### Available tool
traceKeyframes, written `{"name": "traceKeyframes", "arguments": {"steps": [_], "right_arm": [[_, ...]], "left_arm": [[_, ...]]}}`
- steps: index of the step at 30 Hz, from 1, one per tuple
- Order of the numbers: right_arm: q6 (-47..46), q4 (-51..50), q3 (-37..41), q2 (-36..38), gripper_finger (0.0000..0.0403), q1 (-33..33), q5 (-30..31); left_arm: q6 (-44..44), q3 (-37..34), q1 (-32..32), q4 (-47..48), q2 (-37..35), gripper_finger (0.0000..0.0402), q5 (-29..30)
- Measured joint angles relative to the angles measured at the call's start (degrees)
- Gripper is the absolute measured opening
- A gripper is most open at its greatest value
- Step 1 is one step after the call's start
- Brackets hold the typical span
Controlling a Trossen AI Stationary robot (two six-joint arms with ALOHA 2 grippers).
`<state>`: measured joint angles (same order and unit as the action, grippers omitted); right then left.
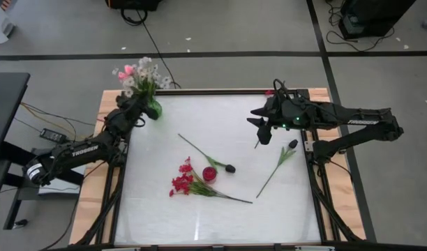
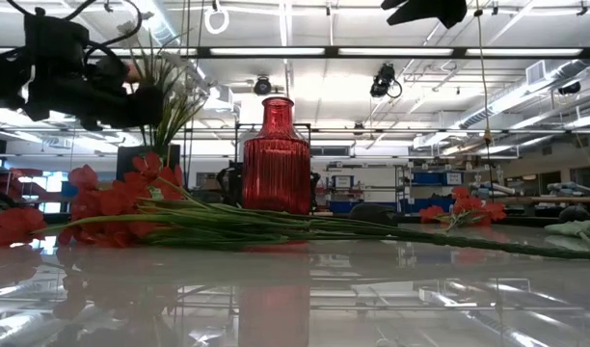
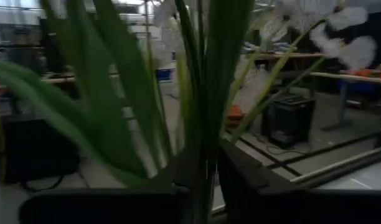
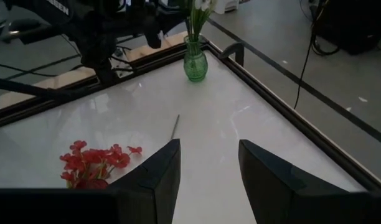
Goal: Sort flowers into vase by color
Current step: Put the white flowers into the green flower vase
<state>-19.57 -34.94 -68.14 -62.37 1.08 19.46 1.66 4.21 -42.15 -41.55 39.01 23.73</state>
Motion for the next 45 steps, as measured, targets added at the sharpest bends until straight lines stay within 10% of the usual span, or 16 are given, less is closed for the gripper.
{"name": "traceKeyframes", "arguments": {"steps": [11,32,45], "right_arm": [[-1.5,0.0,0.0,0.0,0.0171,0.0,0.0],[-0.4,2.1,0.0,0.1,0.0171,0.0,-1.5],[-24.3,-13.2,0.0,0.1,0.0170,1.4,-4.1]], "left_arm": [[-1.8,9.9,2.2,26.4,0.0,0.0176,-5.1],[-14.3,42.8,2.3,93.5,3.1,0.0265,-13.1],[-25.2,45.5,2.3,116.2,6.6,0.0285,-28.1]]}}
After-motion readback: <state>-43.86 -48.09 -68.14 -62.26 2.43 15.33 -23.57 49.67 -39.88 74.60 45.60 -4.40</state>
